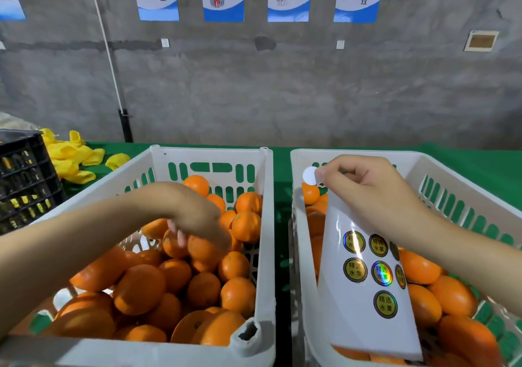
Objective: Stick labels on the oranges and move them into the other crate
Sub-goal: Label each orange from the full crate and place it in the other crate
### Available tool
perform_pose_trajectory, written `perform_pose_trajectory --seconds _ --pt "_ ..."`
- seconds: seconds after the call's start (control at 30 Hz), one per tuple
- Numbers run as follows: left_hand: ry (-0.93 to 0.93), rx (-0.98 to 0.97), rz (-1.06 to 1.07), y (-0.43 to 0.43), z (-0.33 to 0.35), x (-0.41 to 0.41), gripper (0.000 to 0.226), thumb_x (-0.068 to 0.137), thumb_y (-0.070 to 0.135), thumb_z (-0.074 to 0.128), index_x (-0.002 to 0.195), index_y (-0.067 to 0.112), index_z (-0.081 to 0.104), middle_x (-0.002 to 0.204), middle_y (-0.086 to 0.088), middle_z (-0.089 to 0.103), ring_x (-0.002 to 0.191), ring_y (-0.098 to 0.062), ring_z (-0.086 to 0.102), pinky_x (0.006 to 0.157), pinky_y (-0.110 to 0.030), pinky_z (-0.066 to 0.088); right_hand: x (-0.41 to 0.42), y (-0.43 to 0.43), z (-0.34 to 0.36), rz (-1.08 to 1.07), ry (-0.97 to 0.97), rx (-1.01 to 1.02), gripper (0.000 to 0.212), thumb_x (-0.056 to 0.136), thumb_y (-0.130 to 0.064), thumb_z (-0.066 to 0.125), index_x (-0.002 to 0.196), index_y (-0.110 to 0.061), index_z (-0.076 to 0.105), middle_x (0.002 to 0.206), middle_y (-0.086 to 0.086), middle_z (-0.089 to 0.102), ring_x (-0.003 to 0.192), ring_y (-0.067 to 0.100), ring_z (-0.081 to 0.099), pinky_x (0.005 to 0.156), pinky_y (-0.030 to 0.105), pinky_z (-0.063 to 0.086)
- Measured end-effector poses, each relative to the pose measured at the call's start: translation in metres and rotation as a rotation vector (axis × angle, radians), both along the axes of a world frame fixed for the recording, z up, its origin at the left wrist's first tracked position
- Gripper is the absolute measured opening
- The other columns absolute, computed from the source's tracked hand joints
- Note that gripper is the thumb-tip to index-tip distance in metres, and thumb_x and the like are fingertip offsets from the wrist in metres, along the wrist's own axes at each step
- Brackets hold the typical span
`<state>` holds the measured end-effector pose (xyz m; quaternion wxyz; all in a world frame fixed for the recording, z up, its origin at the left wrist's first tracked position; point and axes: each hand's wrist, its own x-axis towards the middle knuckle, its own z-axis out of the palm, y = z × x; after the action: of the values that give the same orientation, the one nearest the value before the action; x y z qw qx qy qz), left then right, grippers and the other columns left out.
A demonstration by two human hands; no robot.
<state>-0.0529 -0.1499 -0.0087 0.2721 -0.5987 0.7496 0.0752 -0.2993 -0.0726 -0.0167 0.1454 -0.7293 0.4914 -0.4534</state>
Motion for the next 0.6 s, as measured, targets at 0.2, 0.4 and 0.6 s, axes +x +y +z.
perform_pose_trajectory --seconds 0.2,0.4,0.6 --pt "0.811 -0.61 0.05 -0.012 -0.001 0.0 0.055 0.074 0.075 0.038 0.089 0.026 0.058 0.087 0.001 0.066 0.077 -0.014 0.059 0.06 -0.03 0.04 -0.004 -0.002 -0.002 -0.132 0.05 -0.035 0.019 0.089 -0.025 0.059 0.073 -0.03 0.07 0.064 -0.023 0.064 0.061 -0.001 0.06 0.057 0.02 0.046" --pt "0.985 -0.723 -0.207 0.02 -0.01 -0.024 0.06 0.075 0.084 0.028 0.117 0.042 0.035 0.085 0.015 0.058 0.072 -0.002 0.056 0.06 -0.025 0.045 -0.002 0.005 0.004 -0.266 0.096 -0.123 0.025 0.079 -0.048 0.049 0.073 -0.033 0.068 0.068 -0.001 0.068 0.072 0.022 0.064 0.071 0.046 0.055" --pt "0.887 -0.702 -0.453 0.036 -0.013 -0.03 0.063 0.077 0.082 0.039 0.129 0.047 0.03 0.114 0.022 0.052 0.09 -0.002 0.05 0.07 -0.016 0.038 -0.004 0.01 0.009 -0.317 0.23 -0.379 0.02 0.09 -0.038 0.057 0.084 -0.025 0.071 0.052 -0.005 0.058 0.05 0.011 0.055 0.054 0.038 0.049"
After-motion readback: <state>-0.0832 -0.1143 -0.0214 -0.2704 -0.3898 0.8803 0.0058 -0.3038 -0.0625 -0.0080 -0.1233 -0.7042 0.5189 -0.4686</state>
